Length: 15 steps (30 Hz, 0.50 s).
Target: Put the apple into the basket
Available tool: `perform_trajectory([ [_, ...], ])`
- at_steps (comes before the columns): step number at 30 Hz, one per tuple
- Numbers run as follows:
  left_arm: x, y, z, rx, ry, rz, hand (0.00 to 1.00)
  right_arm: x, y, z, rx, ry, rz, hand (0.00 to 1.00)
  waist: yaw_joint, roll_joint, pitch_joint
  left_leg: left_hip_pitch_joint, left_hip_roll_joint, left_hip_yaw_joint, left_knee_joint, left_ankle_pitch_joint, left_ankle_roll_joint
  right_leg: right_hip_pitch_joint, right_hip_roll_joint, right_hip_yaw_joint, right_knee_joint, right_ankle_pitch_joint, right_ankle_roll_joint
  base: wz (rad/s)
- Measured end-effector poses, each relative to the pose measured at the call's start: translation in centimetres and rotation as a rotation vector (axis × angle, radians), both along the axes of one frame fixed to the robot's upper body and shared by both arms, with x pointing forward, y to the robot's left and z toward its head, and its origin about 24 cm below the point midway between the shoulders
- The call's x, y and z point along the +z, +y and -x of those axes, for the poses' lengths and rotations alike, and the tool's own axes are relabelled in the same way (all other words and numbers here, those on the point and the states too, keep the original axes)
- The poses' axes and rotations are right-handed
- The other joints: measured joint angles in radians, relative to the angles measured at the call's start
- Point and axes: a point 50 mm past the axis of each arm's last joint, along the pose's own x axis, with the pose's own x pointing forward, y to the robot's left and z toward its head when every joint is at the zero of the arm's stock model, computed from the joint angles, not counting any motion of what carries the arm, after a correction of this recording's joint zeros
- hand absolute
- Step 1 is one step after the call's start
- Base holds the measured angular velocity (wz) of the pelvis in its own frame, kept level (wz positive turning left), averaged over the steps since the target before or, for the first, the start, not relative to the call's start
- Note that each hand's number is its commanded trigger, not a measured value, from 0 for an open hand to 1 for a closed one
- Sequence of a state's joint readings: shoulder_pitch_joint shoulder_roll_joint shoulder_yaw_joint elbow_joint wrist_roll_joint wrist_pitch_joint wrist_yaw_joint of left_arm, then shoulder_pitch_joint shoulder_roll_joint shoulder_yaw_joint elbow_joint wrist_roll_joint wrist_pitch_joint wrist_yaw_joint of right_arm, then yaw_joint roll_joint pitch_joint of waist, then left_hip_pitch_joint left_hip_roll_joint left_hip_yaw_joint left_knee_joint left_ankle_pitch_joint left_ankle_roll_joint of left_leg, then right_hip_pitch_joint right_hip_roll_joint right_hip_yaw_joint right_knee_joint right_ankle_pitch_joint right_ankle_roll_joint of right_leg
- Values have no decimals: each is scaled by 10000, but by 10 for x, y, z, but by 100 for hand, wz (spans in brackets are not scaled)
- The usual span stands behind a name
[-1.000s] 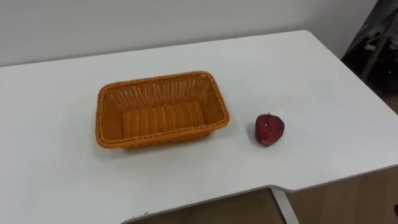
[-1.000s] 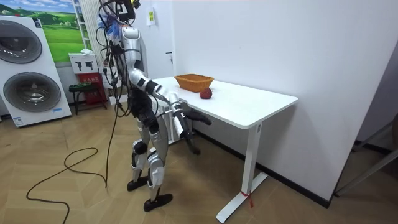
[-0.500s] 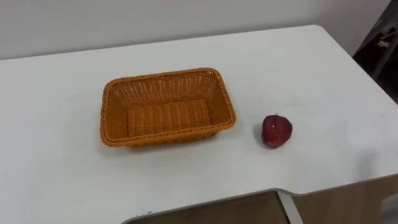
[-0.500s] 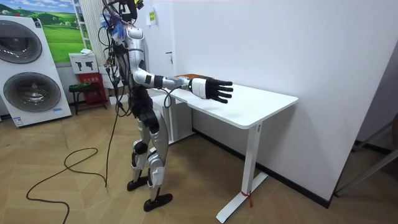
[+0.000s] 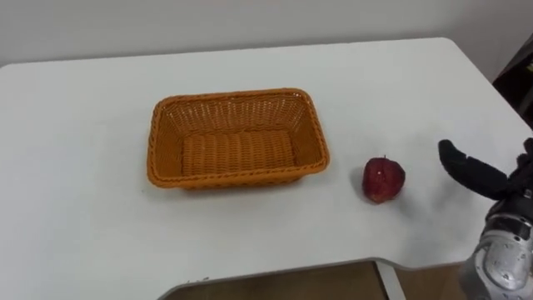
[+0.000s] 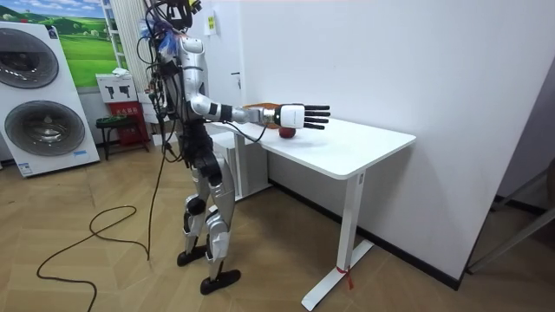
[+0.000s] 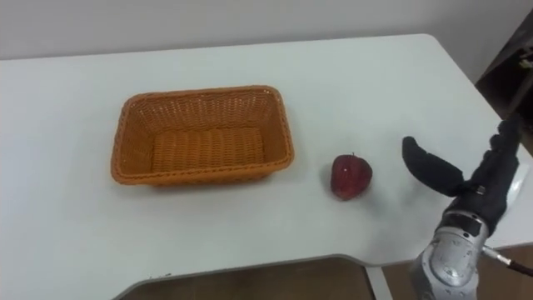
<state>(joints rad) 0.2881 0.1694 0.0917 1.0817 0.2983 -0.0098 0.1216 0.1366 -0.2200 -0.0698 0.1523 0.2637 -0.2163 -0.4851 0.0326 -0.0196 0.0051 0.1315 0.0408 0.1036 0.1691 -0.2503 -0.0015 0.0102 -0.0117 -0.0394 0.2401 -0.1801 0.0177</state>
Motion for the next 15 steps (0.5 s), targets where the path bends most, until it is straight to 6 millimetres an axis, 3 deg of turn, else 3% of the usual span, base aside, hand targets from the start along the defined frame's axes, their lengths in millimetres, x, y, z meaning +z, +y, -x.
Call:
perform_trajectory([
  [8, 0, 2, 0, -35, 52, 134, 0, 1, 18, -7, 2294, 384, 1173, 0, 27, -2, -4, 2, -4, -133, 13, 0, 0, 88, -20, -129, -42, 0, 1, 4],
  [15, 0, 2, 0, -47, 40, 144, 0, 1, 24, -9, 3055, 370, 1106, 0, 21, 9, -23, -1, -4, -210, 21, 0, 0, 122, -25, -178, -44, 0, 1, 2],
])
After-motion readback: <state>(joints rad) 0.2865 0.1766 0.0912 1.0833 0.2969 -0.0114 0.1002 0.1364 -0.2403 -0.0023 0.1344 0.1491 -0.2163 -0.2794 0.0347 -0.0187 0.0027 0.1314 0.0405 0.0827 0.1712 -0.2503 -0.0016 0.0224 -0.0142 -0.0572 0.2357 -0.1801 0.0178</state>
